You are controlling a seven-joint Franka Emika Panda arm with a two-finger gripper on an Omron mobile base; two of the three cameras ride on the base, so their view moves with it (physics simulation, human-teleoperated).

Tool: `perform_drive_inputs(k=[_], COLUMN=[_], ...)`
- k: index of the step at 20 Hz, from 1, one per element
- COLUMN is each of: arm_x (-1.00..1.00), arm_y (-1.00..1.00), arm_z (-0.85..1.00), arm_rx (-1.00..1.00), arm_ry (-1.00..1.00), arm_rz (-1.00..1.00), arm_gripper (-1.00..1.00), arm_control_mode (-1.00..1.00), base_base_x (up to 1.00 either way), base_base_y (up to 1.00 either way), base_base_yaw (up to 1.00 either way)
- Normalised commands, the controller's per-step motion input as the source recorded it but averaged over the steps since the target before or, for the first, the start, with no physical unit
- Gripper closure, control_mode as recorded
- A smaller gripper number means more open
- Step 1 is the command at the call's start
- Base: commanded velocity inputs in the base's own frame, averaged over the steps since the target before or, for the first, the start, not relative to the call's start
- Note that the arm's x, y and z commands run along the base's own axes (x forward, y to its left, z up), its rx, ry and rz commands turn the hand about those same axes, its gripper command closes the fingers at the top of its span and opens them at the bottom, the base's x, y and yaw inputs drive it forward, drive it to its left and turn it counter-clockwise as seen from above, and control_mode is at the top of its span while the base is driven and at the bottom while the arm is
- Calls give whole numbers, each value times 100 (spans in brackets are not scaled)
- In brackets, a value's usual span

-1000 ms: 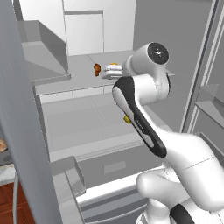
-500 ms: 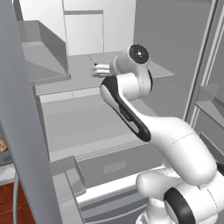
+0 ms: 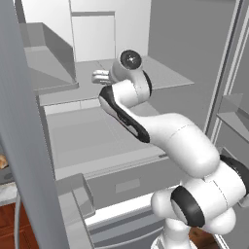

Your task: Place one lemon and one chicken drumstick in each tupperware on the nearby counter, to pack two identical lunches.

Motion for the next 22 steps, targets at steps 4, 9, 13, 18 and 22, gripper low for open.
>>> perform_drive_inputs(k=[4,9,13,18,22], arm_x=[55,54,45,47,66], arm_y=[14,10,2,0,4], arm_z=[-3,-8,-19,-27,-18], arm_rx=[0,0,0,0,0], arm_ry=[8,8,8,7,2], arm_rz=[-13,-11,-10,-10,-9], arm_gripper=[-100,-100,-100,-100,-100], arm_control_mode=[-100,-100,-100,-100,-100], base_base_x=[0,0,0,0,0], base_base_y=[0,0,0,0,0], base_base_yaw=[0,0,0,0,0])
